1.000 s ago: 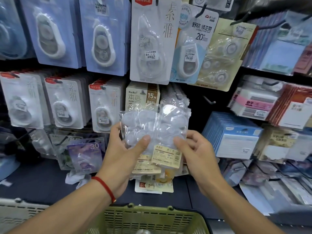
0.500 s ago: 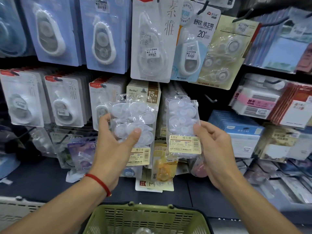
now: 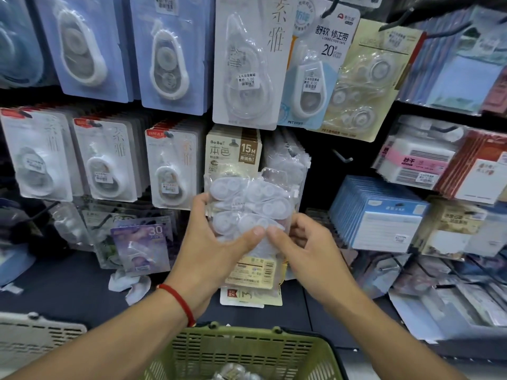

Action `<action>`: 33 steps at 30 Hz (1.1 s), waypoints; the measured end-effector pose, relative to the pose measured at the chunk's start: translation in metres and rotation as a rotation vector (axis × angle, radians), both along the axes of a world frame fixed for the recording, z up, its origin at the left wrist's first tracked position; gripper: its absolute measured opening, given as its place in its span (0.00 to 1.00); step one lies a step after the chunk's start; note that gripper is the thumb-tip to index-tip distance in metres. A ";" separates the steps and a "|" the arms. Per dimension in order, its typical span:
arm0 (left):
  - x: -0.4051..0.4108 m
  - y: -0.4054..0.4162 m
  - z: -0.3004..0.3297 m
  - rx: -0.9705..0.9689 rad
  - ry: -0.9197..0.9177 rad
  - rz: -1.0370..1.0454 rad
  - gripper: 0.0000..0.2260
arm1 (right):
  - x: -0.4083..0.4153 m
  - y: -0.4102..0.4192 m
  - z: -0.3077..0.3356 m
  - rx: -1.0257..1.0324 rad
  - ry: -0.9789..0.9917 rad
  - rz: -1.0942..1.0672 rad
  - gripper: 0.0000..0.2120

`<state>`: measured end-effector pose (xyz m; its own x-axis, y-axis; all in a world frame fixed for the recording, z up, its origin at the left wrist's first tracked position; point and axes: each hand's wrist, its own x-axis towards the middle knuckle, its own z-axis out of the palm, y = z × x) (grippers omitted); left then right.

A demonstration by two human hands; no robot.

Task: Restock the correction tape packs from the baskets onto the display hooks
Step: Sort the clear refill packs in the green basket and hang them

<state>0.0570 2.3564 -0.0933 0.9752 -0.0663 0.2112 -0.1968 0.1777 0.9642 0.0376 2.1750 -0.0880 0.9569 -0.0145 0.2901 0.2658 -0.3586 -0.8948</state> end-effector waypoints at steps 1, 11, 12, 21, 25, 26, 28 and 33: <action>0.000 -0.001 -0.001 -0.013 0.013 -0.003 0.33 | 0.001 0.001 0.000 0.085 -0.009 -0.007 0.07; 0.010 0.012 0.003 0.122 -0.008 0.152 0.26 | 0.011 -0.015 0.027 0.289 -0.011 -0.217 0.09; 0.010 0.013 0.004 0.121 -0.009 0.156 0.27 | 0.011 -0.015 0.028 0.285 -0.011 -0.214 0.10; 0.009 0.017 0.009 0.112 -0.025 0.167 0.28 | 0.015 -0.015 0.032 0.296 -0.049 -0.204 0.09; 0.009 0.018 0.009 0.118 -0.031 0.165 0.27 | 0.020 -0.022 0.025 0.142 -0.082 -0.273 0.11; 0.009 0.017 0.009 0.120 -0.032 0.160 0.27 | 0.022 -0.025 0.020 -0.016 -0.127 -0.352 0.14; 0.008 0.017 0.008 0.126 -0.028 0.149 0.27 | 0.025 -0.029 0.008 -0.396 -0.311 -0.476 0.21; 0.004 0.015 0.007 0.156 -0.004 0.134 0.26 | 0.041 -0.028 -0.009 -1.042 -0.475 -0.229 0.26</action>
<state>0.0611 2.3714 -0.0867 0.9767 0.0323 0.2120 -0.2121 -0.0014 0.9772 0.0784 2.1473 -0.0966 0.7549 0.2838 0.5913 0.3290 -0.9437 0.0328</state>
